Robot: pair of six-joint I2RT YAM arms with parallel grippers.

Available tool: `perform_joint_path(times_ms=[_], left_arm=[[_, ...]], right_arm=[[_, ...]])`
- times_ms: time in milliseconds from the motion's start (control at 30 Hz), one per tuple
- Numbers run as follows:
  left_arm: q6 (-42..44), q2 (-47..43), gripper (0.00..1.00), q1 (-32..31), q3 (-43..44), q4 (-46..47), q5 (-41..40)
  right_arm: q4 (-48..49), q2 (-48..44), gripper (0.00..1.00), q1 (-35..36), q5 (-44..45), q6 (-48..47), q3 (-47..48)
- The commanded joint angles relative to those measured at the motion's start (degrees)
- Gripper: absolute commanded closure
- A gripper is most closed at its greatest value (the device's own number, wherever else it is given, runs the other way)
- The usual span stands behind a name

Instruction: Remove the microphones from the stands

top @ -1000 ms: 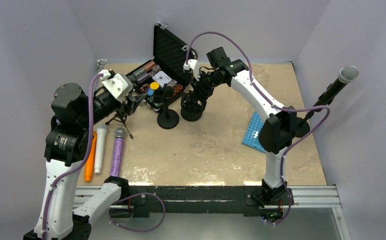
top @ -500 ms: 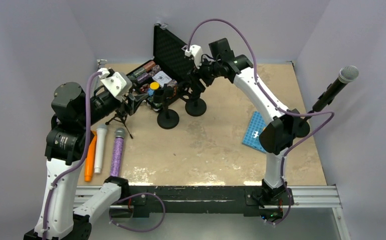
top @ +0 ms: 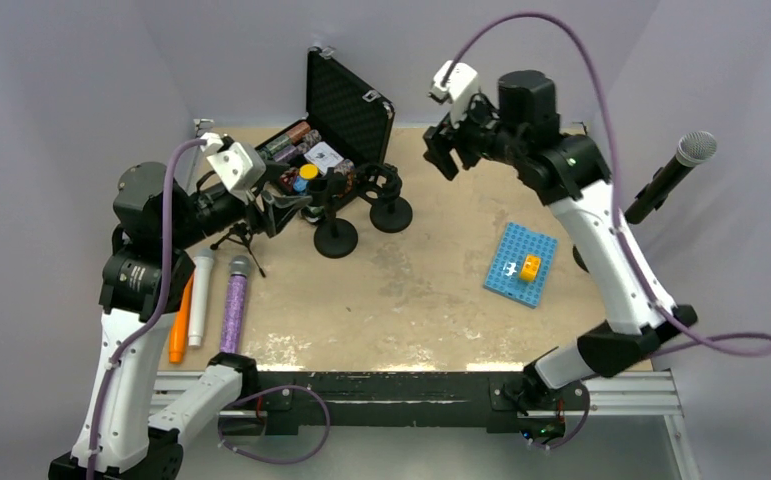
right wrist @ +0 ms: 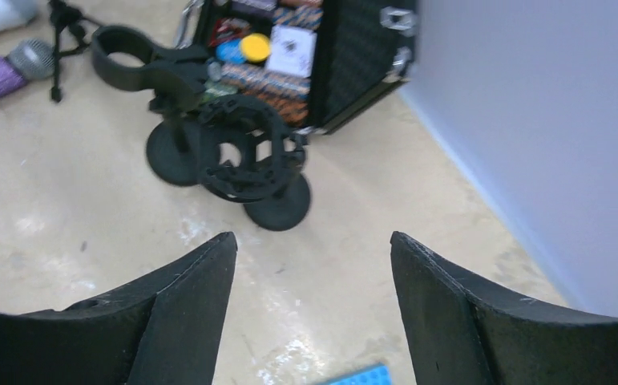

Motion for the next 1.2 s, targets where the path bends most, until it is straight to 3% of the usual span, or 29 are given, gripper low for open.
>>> perform_joint_path(times_ms=[0, 133, 300, 433, 733, 933, 1167], left_arm=[[-2.64, 1.75, 0.34, 0.39, -0.8, 2.52, 3.71], [-5.1, 3.18, 0.34, 0.34, -0.53, 5.09, 4.79], [-5.78, 5.47, 0.34, -0.13, 1.55, 5.87, 5.64], [-7.22, 6.3, 0.35, -0.18, 2.0, 7.04, 5.89], [-7.28, 6.31, 0.35, -0.14, 3.1, 6.96, 5.97], [-6.21, 5.43, 0.35, -0.14, 2.62, 6.16, 5.78], [-5.17, 4.46, 0.35, -0.14, 2.23, 4.94, 5.54]], right_arm=[[4.47, -9.96, 0.25, -1.69, 13.19, 1.83, -1.43], [11.91, -19.41, 0.23, -6.23, 27.32, -4.59, -10.37], [19.66, -28.96, 0.23, -22.16, 30.9, -1.95, -15.55], [25.15, -34.22, 0.23, -28.39, 32.76, -2.5, -19.9], [34.59, -35.1, 0.21, -37.18, 39.67, -8.68, -25.7], [32.08, -32.45, 0.21, -44.82, 37.14, -1.17, -26.97], [29.93, -28.68, 0.26, -47.99, 34.61, 3.46, -26.0]])
